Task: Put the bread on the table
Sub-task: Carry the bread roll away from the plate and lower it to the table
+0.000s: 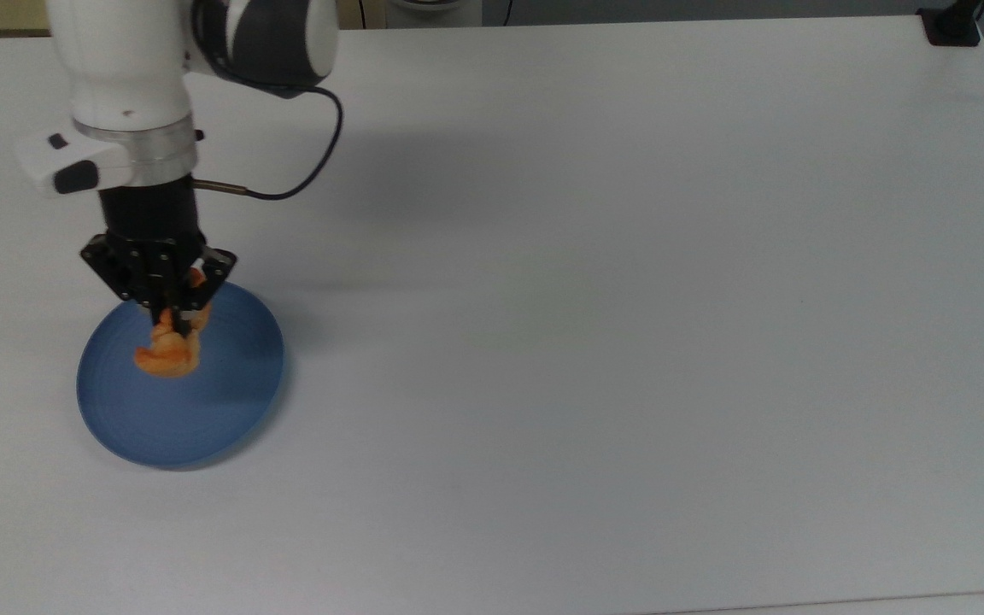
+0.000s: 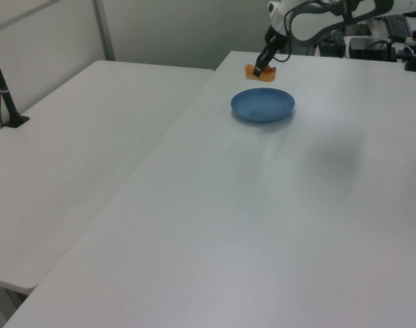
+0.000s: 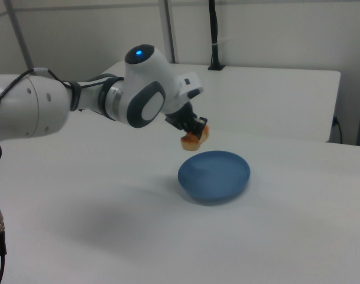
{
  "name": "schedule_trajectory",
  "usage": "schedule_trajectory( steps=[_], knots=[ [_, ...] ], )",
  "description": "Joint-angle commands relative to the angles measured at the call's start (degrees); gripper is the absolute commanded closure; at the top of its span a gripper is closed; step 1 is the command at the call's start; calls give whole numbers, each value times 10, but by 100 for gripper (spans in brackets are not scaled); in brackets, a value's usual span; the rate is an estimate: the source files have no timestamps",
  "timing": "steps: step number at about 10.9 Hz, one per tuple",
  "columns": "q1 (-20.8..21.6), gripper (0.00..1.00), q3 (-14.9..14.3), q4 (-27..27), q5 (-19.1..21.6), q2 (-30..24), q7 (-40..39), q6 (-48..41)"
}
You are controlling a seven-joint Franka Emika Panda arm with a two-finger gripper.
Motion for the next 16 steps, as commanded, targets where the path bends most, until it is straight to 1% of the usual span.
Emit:
schedule_trajectory(
  steps=[1,4,5,6,7,8,9,11,12,14,15,16],
  knots=[
    [45,84,17,-69,-75,-36,111,2],
    [46,84,106,-113,-196,-53,272,2],
    [47,84,143,-126,-240,-53,339,2],
    [47,84,166,-137,-268,-52,378,2],
    [54,84,184,-147,-295,-51,412,3],
    [65,84,196,-151,-315,-48,452,3],
    [79,84,201,-151,-333,-44,487,4],
    [116,84,203,-148,-373,-30,540,13],
    [139,84,203,-146,-408,-13,569,47],
    [165,84,203,-138,-454,8,597,61],
    [176,84,203,-133,-464,15,606,71],
    [187,84,203,-126,-464,24,612,79]
  ],
)
